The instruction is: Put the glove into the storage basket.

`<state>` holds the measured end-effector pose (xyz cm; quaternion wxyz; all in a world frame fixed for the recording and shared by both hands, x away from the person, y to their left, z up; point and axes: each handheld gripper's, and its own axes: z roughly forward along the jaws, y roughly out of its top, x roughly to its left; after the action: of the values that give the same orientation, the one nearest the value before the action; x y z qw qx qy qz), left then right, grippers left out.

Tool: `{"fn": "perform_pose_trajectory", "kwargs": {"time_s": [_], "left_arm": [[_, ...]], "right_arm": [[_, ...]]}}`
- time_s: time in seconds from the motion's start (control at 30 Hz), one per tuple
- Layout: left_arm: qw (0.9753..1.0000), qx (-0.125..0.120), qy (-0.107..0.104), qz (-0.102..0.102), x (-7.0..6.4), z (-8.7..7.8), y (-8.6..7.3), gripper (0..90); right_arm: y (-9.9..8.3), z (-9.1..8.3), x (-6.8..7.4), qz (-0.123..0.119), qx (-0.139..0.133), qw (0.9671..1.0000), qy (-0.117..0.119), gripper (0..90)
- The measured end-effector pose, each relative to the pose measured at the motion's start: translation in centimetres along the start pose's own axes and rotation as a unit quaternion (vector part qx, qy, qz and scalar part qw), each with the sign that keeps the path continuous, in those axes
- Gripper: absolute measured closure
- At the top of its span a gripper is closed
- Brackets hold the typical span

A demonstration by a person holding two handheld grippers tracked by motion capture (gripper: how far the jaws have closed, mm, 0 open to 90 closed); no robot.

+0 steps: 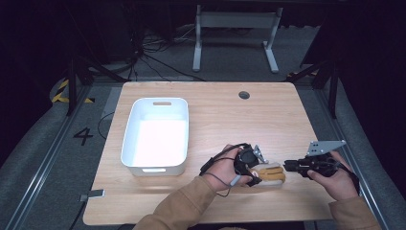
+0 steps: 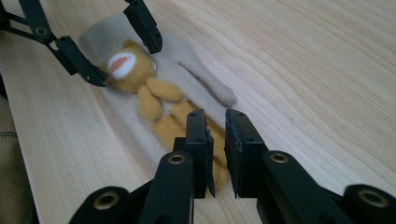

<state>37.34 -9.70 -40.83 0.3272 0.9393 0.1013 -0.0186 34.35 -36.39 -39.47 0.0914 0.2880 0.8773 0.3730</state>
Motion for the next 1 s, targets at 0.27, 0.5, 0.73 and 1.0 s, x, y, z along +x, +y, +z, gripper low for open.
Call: {"fn": "perform_pose_trajectory", "kwargs": {"time_s": [0.27, 0.5, 0.73, 1.0], "left_arm": [[0.9980, -0.022, 0.031, -0.051, 0.9, -2.6, -0.7, 38.2], [0.9975, -0.007, 0.042, -0.056, 1.1, -3.4, -1.8, 37.2], [0.9971, 0.002, 0.054, -0.054, 0.7, -4.1, -2.7, 37.1], [0.9964, 0.004, 0.056, -0.063, 1.2, -4.6, -3.7, 35.4]], "right_arm": [[0.2, 0.3, 0.0, -0.001, 0.002, 1.0000, 0.003, 78.8], [0.3, 0.4, -0.1, -0.002, 0.001, 1.0000, 0.003, 77.3], [0.4, 0.5, 0.0, -0.003, 0.001, 1.0000, 0.005, 76.2], [0.5, 0.5, 0.1, -0.004, 0.001, 1.0000, 0.007, 76.0]]}}
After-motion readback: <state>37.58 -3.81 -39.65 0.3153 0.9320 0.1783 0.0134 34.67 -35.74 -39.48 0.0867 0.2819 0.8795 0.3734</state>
